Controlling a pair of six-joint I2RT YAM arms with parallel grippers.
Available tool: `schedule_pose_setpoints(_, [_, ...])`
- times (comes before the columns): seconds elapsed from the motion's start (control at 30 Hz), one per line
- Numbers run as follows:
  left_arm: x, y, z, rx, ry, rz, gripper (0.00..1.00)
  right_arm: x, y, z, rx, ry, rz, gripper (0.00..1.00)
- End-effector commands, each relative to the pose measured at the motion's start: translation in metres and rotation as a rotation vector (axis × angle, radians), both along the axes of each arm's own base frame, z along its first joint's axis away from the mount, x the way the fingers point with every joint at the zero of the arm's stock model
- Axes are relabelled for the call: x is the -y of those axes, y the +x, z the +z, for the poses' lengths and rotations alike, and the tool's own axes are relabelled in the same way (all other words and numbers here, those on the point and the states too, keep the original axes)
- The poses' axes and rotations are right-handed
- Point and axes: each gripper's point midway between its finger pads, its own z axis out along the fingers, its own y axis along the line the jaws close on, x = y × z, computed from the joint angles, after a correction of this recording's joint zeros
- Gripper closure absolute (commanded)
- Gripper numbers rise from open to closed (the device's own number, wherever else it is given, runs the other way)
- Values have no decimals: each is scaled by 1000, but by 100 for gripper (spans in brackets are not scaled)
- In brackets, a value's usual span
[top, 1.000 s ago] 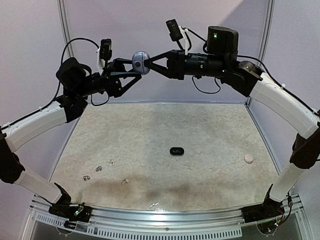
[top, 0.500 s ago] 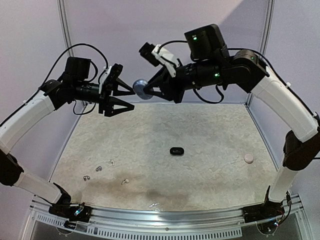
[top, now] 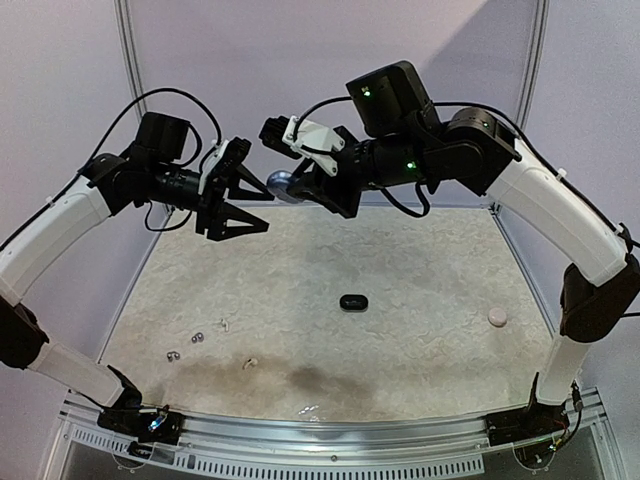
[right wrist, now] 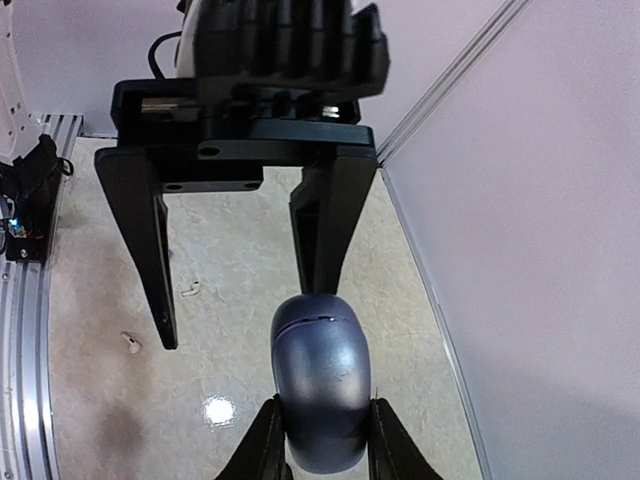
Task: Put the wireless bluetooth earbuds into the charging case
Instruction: Pass from the right arm to the left
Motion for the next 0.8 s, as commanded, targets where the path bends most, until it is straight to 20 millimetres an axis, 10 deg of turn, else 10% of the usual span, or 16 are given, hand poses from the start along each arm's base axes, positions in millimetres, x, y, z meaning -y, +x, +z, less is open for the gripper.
schedule_pose_setpoints(0.0, [8,9,17,54,-42,24,31,-8,1,-2,61,-26,12,100])
schedule_pose_setpoints(0.2, [13,4,19,78,-81,-23,33,-12,2,1,71,-8,12,100])
schedule_pose_setpoints(0.77, [17,-1,31,17,-154,-43,100,-15,10,3,105,6,-14,100])
